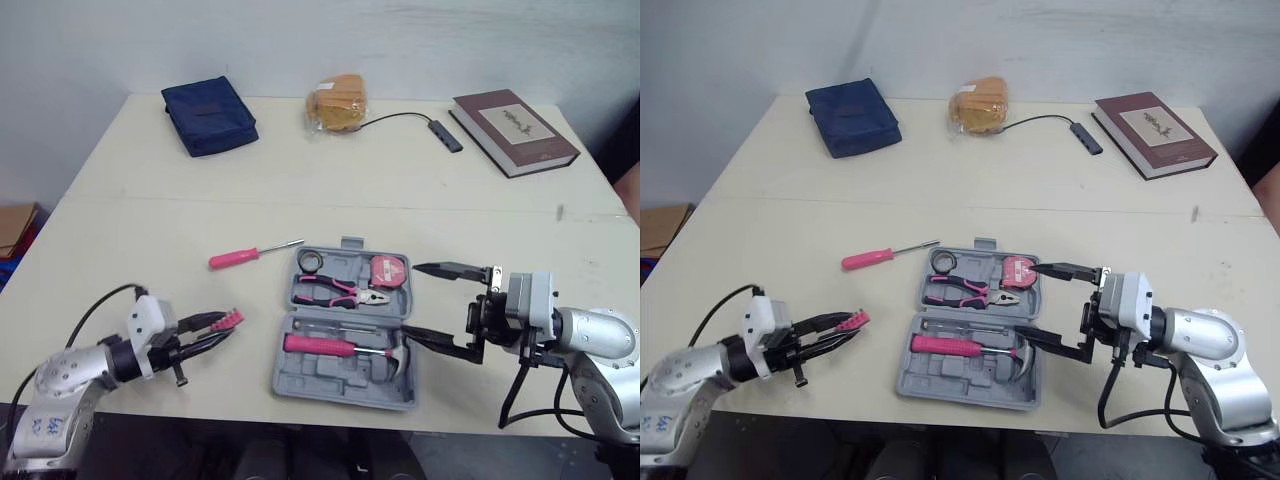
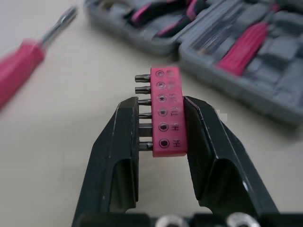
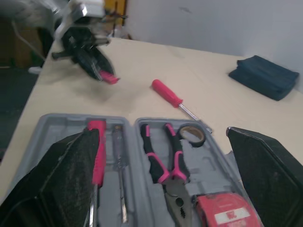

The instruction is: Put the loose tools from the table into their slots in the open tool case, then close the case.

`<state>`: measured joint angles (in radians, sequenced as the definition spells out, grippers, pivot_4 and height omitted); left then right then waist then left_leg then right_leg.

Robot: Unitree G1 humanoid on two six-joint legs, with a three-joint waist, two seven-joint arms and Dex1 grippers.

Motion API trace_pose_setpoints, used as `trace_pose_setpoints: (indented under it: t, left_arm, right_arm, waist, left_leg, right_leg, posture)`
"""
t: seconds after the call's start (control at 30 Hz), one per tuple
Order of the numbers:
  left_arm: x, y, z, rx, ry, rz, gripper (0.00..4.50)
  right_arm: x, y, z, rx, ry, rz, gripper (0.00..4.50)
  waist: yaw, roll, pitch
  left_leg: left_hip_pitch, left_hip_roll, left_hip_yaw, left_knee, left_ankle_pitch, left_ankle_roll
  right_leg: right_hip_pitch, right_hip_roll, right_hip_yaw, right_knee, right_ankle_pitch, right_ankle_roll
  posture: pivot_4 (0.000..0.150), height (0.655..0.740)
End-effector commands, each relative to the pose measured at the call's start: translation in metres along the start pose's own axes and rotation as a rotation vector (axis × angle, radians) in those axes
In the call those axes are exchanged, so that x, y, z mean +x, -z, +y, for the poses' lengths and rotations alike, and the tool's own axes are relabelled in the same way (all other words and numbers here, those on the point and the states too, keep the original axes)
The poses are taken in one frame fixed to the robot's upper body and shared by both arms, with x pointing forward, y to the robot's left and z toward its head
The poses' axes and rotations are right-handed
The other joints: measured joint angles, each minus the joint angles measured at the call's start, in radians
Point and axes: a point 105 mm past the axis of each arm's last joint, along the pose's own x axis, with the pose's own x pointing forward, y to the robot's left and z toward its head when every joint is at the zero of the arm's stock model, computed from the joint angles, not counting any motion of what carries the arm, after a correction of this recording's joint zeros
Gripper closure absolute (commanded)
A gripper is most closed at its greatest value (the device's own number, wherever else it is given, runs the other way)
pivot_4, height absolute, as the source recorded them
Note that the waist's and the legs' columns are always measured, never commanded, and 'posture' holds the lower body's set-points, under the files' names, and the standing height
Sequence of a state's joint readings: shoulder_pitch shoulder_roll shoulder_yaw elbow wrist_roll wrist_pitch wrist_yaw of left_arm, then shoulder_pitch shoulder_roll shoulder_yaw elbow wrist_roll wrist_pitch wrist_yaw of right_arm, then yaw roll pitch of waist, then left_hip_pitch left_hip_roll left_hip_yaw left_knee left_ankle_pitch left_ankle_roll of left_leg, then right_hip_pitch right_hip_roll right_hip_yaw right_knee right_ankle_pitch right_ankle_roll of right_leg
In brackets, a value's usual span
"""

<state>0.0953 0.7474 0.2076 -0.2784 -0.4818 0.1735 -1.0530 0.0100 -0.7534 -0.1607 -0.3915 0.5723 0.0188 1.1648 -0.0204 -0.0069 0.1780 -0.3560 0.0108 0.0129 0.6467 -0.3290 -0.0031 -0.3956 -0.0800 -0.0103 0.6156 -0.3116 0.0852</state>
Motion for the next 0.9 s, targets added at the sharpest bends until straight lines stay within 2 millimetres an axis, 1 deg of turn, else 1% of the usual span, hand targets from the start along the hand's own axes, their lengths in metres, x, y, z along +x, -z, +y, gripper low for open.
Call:
trace_pose_setpoints:
  t: [0.03,0.07,0.17,0.23,0.3,0.37,0.4,0.5,0.6,0.67,0.73,0.83,0.9]
  left_arm:
    - [0.019,-0.026,-0.025,-0.002,0.198,-0.024,3.81]
    - [0.021,-0.028,-0.025,0.004,0.205,-0.016,3.81]
    - [0.042,-0.027,-0.037,0.089,0.309,0.100,3.81]
    - [0.050,-0.024,-0.044,0.130,0.354,0.189,3.81]
    - [0.054,-0.024,-0.047,0.175,0.395,0.259,3.81]
    - [0.058,-0.024,-0.043,0.230,0.374,0.325,3.81]
    - [0.061,-0.025,-0.042,0.223,0.364,0.335,3.81]
    - [0.059,-0.017,-0.046,0.232,0.393,0.433,3.81]
    - [0.063,-0.014,-0.042,0.244,0.360,0.451,3.81]
    - [0.064,-0.013,-0.045,0.234,0.393,0.456,3.81]
    - [0.063,-0.010,-0.045,0.232,0.391,0.480,3.81]
    - [0.069,-0.006,-0.039,0.255,0.350,0.494,3.81]
    - [0.075,-0.004,-0.038,0.232,0.335,0.489,3.81]
  right_arm:
    - [-0.009,-0.003,0.007,-0.021,-0.040,0.004,0.00]
    - [-0.010,-0.002,0.007,-0.019,-0.037,0.004,0.00]
    - [-0.013,0.003,0.011,-0.009,-0.033,0.011,0.00]
    - [-0.014,0.007,0.015,0.000,-0.036,0.016,0.00]
    - [-0.015,0.009,0.019,0.006,-0.041,0.020,0.00]
    - [-0.016,0.010,0.024,0.004,-0.058,0.029,0.00]
    - [-0.016,0.010,0.026,0.003,-0.065,0.030,0.00]
    - [-0.015,0.008,0.028,0.006,-0.068,0.020,0.00]
    - [-0.015,0.008,0.029,0.009,-0.069,0.021,0.00]
    - [-0.015,0.010,0.029,0.011,-0.068,0.023,0.00]
    - [-0.015,0.010,0.029,0.011,-0.067,0.024,0.00]
    - [-0.015,0.011,0.028,0.006,-0.060,0.022,0.00]
    - [-0.014,0.012,0.027,0.004,-0.057,0.020,0.00]
  waist:
    - [-0.003,0.000,0.000]
    - [-0.007,0.001,0.001]
    - [-0.010,0.001,0.001]
    - [-0.005,0.001,0.001]
    - [-0.005,0.001,0.001]
    - [-0.004,0.000,0.002]
    - [-0.004,0.000,0.002]
    - [-0.007,0.000,0.002]
    - [-0.004,0.000,0.002]
    - [-0.001,-0.001,0.003]
    - [0.001,-0.001,0.003]
    - [0.005,-0.001,0.003]
    - [0.008,-0.001,0.003]
  left_leg:
    - [0.000,0.000,0.000,0.000,0.000,0.000]
    - [0.000,0.000,0.000,0.000,0.000,0.000]
    - [0.001,0.000,0.000,0.001,0.000,0.000]
    - [0.001,0.000,0.000,0.001,0.001,-0.001]
    - [0.001,0.000,0.000,0.001,0.001,-0.001]
    - [0.002,0.000,0.000,0.001,0.002,-0.001]
    - [0.002,0.000,0.000,0.001,0.002,-0.001]
    - [0.001,0.000,0.000,0.002,0.002,-0.001]
    - [0.002,0.000,0.000,0.002,0.002,-0.001]
    - [0.001,0.000,0.000,0.003,0.002,-0.001]
    - [0.001,0.000,0.000,0.003,0.002,-0.001]
    - [0.001,0.000,0.000,0.003,0.002,-0.001]
    - [0.001,0.000,0.000,0.004,0.002,-0.001]
  right_leg:
    - [0.000,0.000,0.000,0.000,0.000,0.000]
    - [0.000,0.000,0.000,0.000,0.000,0.000]
    - [0.000,0.001,0.000,0.001,0.000,0.000]
    - [0.001,0.002,0.000,0.002,0.000,0.000]
    - [0.001,0.002,0.000,0.003,0.000,0.000]
    - [0.001,0.002,0.000,0.003,0.000,0.000]
    - [0.001,0.002,0.000,0.003,0.000,0.000]
    - [0.001,0.003,0.001,0.004,0.000,0.000]
    - [0.001,0.003,0.001,0.004,0.000,0.000]
    - [0.001,0.003,0.001,0.005,0.000,0.000]
    - [0.001,0.003,0.001,0.005,0.000,0.000]
    - [0.002,0.003,0.001,0.005,0.000,0.000]
    - [0.002,0.003,0.001,0.005,0.000,0.000]
  posture:
    - [0.150,0.7400]
    - [0.150,0.7400]
    - [0.150,0.7400]
    - [0.150,0.7400]
    - [0.150,0.7400]
    - [0.150,0.7400]
    - [0.150,0.7400]
    - [0.150,0.7400]
    - [0.150,0.7400]
    - [0.150,0.7400]
    - [0.150,0.7400]
    - [0.150,0.7400]
    - [0.150,0.7400]
